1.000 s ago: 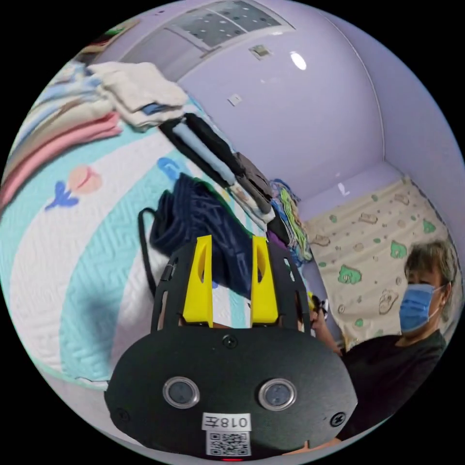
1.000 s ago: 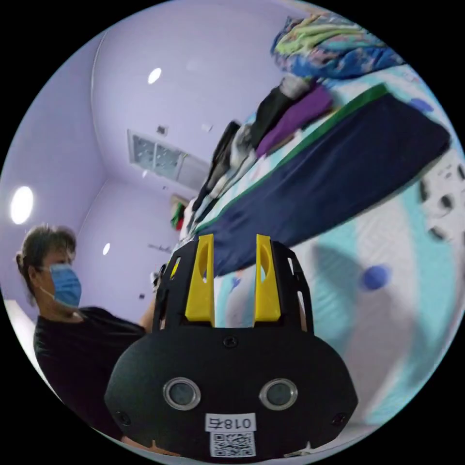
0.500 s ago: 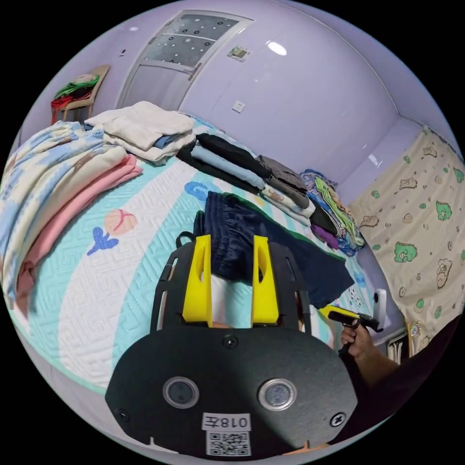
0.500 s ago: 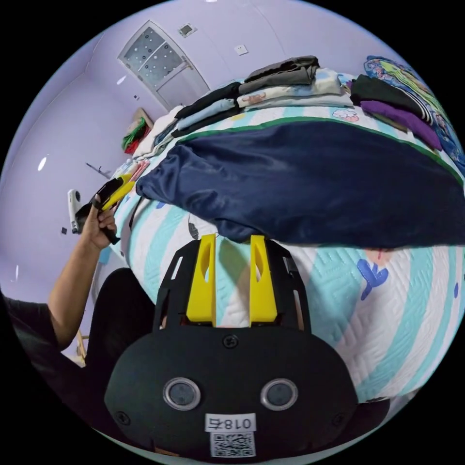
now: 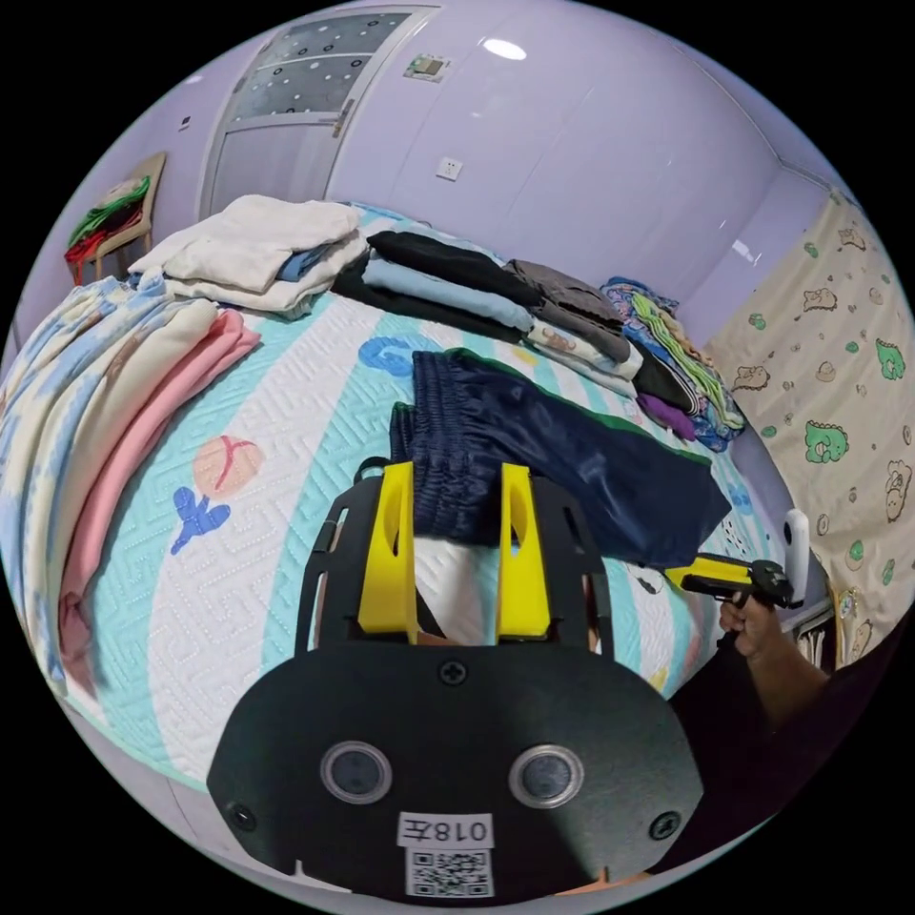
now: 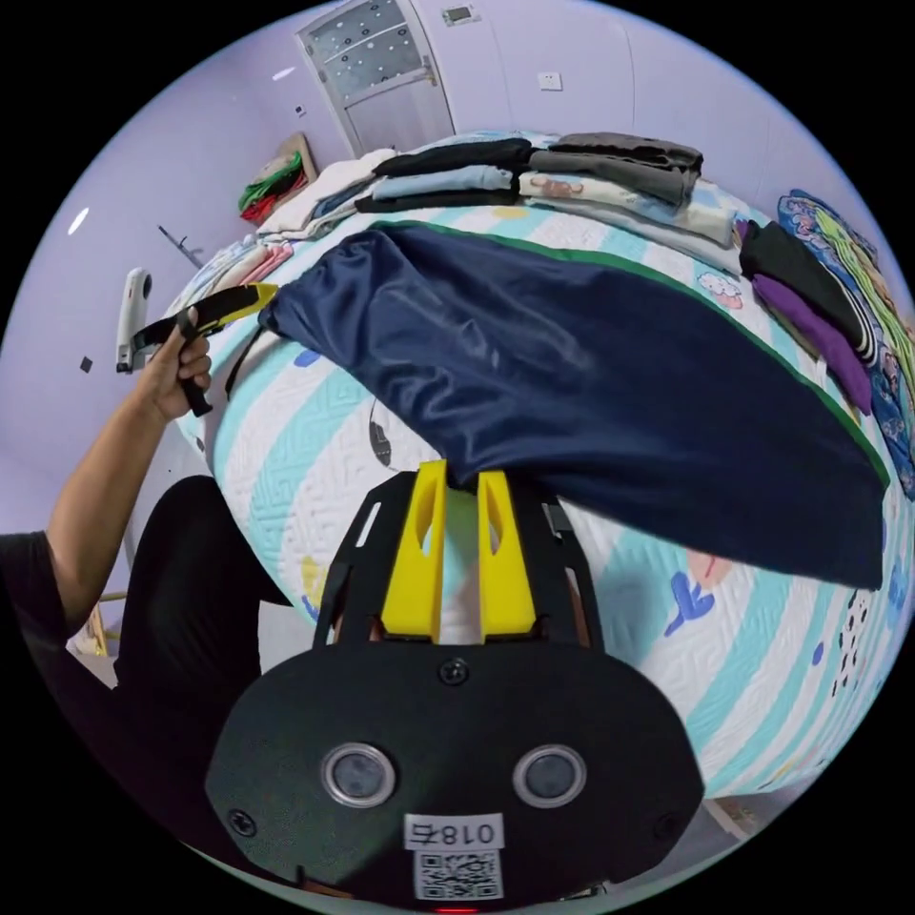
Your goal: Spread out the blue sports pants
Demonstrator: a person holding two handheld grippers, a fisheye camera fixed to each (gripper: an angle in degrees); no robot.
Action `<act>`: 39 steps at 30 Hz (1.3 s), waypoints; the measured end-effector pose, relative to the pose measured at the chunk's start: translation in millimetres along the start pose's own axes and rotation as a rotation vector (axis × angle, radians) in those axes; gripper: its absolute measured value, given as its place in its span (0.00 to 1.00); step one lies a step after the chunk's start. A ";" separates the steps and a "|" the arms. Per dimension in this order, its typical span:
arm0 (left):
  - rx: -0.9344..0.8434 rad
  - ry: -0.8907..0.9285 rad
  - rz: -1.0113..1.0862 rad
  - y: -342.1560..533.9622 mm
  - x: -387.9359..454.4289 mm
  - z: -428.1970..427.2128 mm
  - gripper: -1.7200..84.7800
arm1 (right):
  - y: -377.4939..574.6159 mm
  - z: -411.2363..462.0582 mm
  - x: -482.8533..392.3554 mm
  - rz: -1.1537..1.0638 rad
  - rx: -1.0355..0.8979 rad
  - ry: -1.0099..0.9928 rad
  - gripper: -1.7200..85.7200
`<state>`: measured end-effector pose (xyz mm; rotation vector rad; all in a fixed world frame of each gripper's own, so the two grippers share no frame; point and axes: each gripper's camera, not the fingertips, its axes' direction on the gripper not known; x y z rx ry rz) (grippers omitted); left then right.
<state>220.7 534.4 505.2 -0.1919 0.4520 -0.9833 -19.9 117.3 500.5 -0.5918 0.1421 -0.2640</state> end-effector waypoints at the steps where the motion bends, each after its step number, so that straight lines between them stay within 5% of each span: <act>1: 0.003 -0.005 -0.002 -1.3 1.6 -4.7 0.17 | 6.4 -0.9 -3.8 -0.001 0.016 -0.011 0.07; 7: 0.126 -0.077 -0.036 -4.3 16.3 -52.5 0.17 | 35.0 10.4 -7.3 0.019 -0.032 -0.136 0.08; 11: 0.157 -0.017 0.109 -29.7 58.3 -57.7 0.16 | 29.0 -7.3 -15.4 -0.044 0.213 -0.053 0.09; 15: 0.076 0.006 0.240 -68.6 104.0 -19.3 0.16 | -11.9 10.3 -17.2 -0.089 0.239 -0.005 0.10; 20: -0.162 -0.178 0.228 -70.0 106.3 20.4 0.16 | -28.6 54.0 -7.2 -0.036 0.098 -0.074 0.11; 30: 0.096 0.000 0.139 -33.9 76.8 -49.7 0.15 | -45.3 21.6 -3.9 -0.118 0.227 -0.003 0.11; 39: -0.164 -0.096 0.187 -47.7 80.2 -23.2 0.15 | -116.9 40.8 -40.6 -0.316 0.179 -0.094 0.11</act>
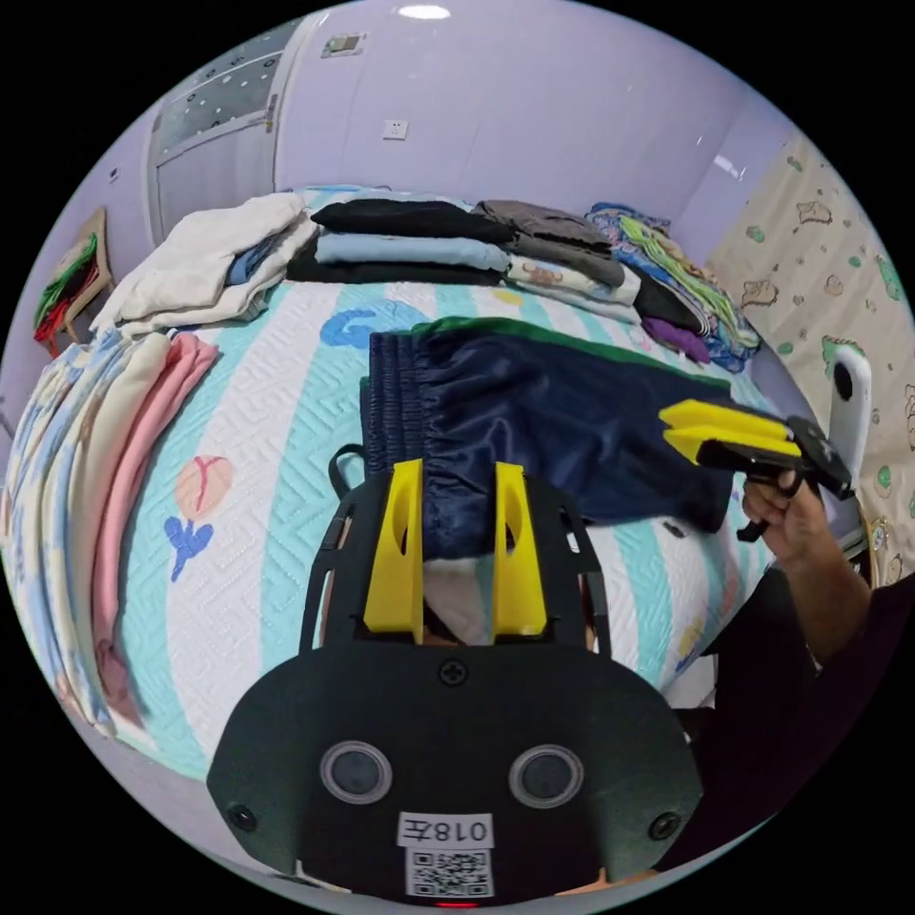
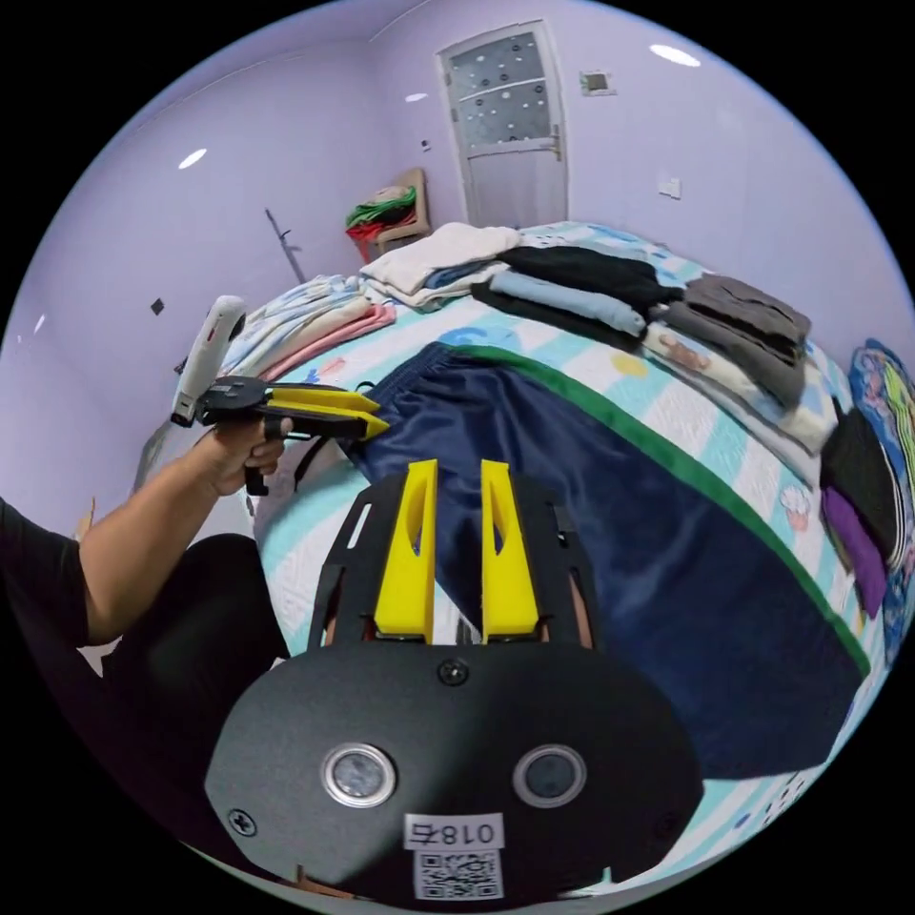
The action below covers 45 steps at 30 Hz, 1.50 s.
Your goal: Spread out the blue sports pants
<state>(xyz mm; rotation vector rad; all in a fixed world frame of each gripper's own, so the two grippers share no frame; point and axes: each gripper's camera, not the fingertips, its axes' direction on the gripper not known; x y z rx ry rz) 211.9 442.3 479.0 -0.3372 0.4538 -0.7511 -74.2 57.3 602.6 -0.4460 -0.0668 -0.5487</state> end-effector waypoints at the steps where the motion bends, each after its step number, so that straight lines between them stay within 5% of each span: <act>1: -0.003 0.002 -0.003 5.0 -1.7 -5.9 0.15 | -9.0 4.6 -1.6 -0.023 -0.006 -0.018 0.11; 9: 0.217 0.117 -0.137 34.0 -32.6 -48.4 0.15 | -32.8 50.0 14.1 -0.011 -0.174 -0.186 0.11; 15: 0.299 0.128 -0.277 59.4 -33.0 -71.3 0.16 | 33.8 -67.8 84.4 0.171 0.230 -0.125 0.11; 20: 0.388 0.168 -0.464 97.8 -31.3 -82.6 0.16 | 195.7 -201.6 222.9 0.635 0.377 0.145 0.13; 26: 0.454 0.217 -0.299 74.2 36.5 -88.6 0.15 | 369.3 -312.5 367.0 1.130 0.582 0.252 0.16; 32: 0.382 0.435 0.056 0.9 176.3 -39.4 0.16 | 459.4 -331.6 460.0 1.363 0.827 0.102 0.17; 36: 0.228 0.487 0.212 -29.9 278.5 31.9 0.16 | 477.1 -328.3 484.9 1.442 0.799 0.035 0.16; 45: 0.030 0.439 -0.037 -19.8 278.9 115.2 0.16 | 483.0 -338.3 508.5 1.410 0.748 -0.027 0.14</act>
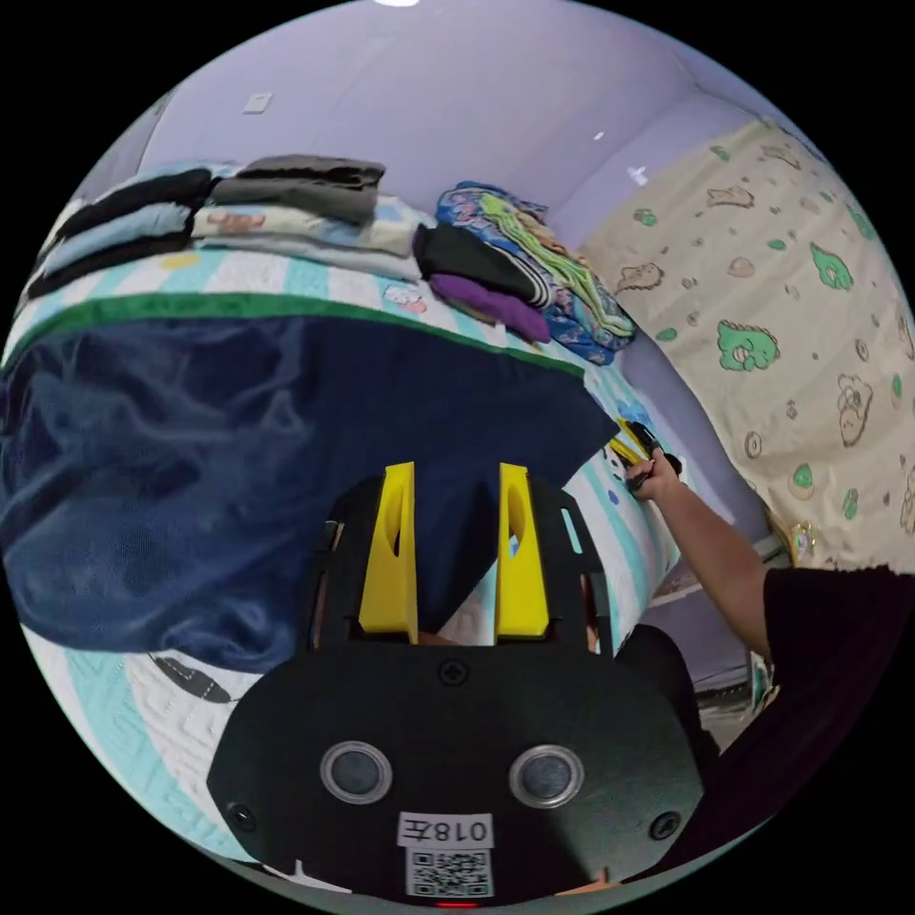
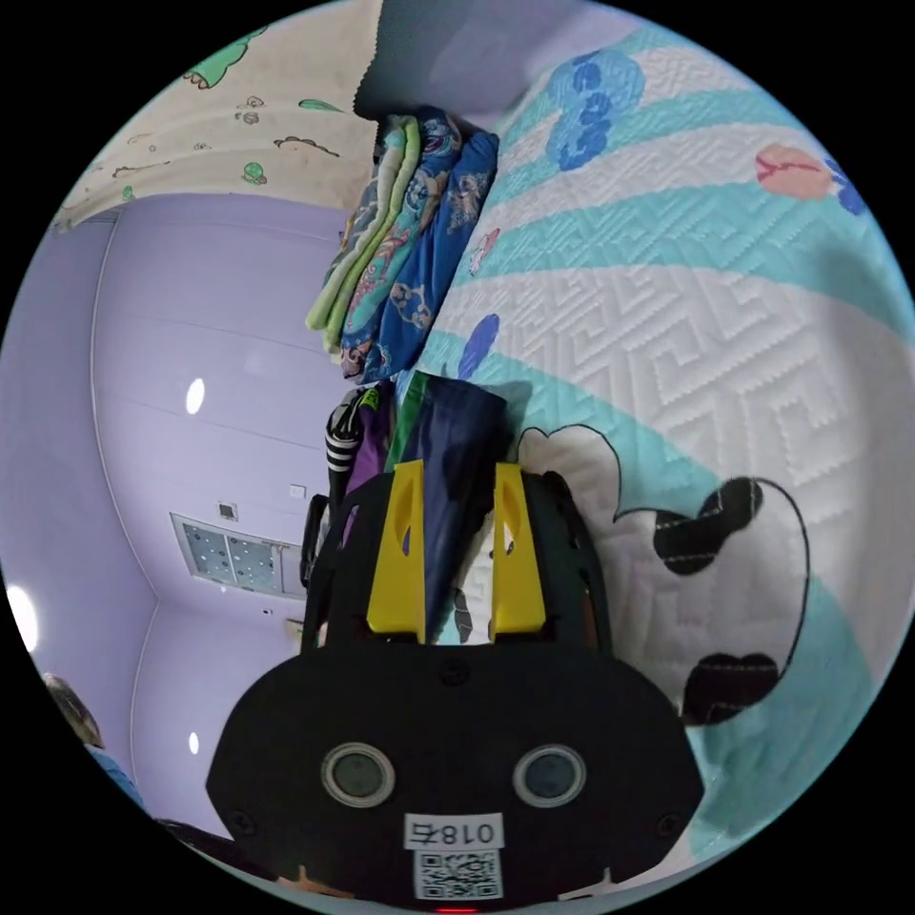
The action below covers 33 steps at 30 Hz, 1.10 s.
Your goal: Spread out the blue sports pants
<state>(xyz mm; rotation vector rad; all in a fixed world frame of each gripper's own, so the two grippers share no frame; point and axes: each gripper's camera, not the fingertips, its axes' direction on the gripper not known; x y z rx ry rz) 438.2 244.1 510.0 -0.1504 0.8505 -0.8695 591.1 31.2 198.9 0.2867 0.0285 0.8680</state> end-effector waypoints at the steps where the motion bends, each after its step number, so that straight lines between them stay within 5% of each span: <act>1: -0.008 0.027 -0.036 3.3 -9.0 -2.4 0.16 | -1.0 1.9 -1.0 -0.006 -0.007 0.011 0.13; 9: 0.229 0.122 -0.149 27.9 -58.8 -99.9 0.16 | 30.0 7.1 -80.0 -0.288 0.008 0.108 0.04; 14: 0.480 -0.070 -0.258 77.7 -109.9 -211.8 0.16 | 127.4 42.0 -214.8 -0.752 -0.077 0.075 0.04; 19: 0.697 -0.277 -0.594 165.3 -179.9 -306.3 0.18 | 303.1 94.6 -280.7 -1.210 -0.268 0.137 0.04; 24: 0.694 -0.144 -0.802 207.0 -237.2 -318.5 0.21 | 447.1 149.6 -251.6 -1.529 -0.568 0.258 0.05; 26: 0.697 -0.134 -0.804 209.7 -241.1 -323.3 0.21 | 478.0 150.8 -247.0 -1.647 -0.519 0.334 0.06; 33: 0.726 -0.073 -0.833 213.6 -245.6 -337.3 0.23 | 506.7 144.6 -266.2 -1.723 -0.693 0.289 0.13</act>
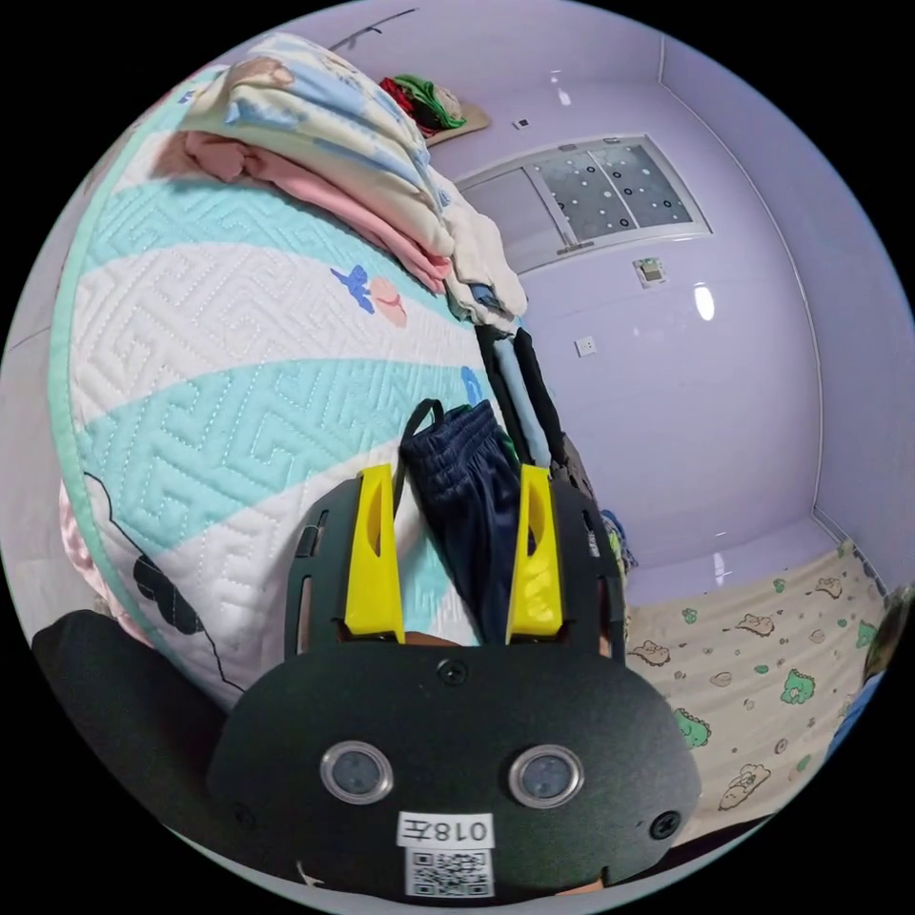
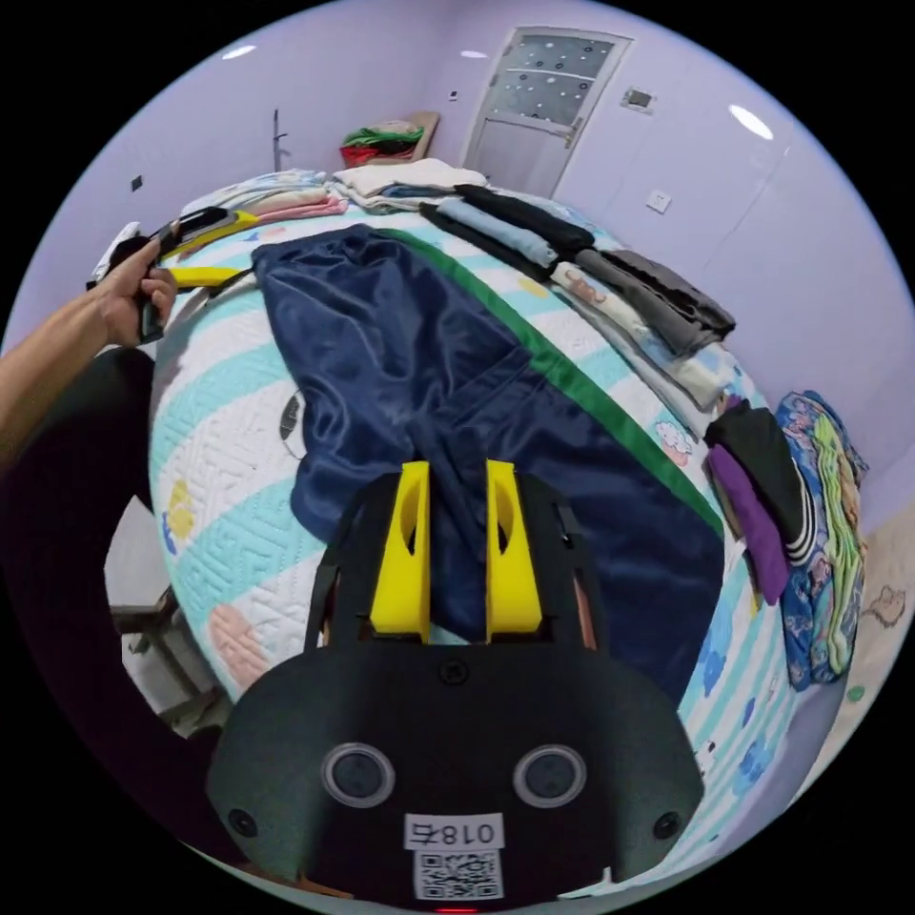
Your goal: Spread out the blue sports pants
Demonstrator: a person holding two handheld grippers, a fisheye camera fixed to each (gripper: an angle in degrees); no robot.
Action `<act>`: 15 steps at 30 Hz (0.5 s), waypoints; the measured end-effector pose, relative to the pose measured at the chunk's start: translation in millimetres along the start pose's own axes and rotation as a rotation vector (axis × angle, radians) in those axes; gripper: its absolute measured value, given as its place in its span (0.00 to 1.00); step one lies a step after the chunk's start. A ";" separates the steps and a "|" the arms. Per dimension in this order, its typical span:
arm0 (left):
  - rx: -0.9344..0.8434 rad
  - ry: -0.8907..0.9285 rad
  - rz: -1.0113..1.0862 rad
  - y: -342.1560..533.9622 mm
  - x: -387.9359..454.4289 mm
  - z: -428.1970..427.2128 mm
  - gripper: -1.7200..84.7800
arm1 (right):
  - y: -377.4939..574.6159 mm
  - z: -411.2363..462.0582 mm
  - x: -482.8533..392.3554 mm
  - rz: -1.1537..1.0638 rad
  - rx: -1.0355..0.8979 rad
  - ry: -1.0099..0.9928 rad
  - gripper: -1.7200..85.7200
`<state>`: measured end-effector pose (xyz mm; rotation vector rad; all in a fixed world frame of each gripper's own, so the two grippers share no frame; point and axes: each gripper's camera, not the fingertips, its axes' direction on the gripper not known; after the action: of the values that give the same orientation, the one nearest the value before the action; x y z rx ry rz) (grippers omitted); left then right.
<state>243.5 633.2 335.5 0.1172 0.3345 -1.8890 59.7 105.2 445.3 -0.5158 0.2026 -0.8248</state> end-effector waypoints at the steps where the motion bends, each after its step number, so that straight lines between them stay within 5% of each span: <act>1: 0.005 0.005 -0.008 0.6 0.4 -2.9 0.23 | -1.9 0.4 -8.7 -0.039 -0.037 -0.012 0.14; 15: -0.137 0.040 -0.112 12.2 51.0 19.4 0.22 | 93.8 -51.3 -30.5 0.382 0.077 -0.202 0.10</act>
<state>239.2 577.6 339.5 0.0445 0.5059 -1.9698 81.3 162.4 352.4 -0.4659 0.0782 -0.4036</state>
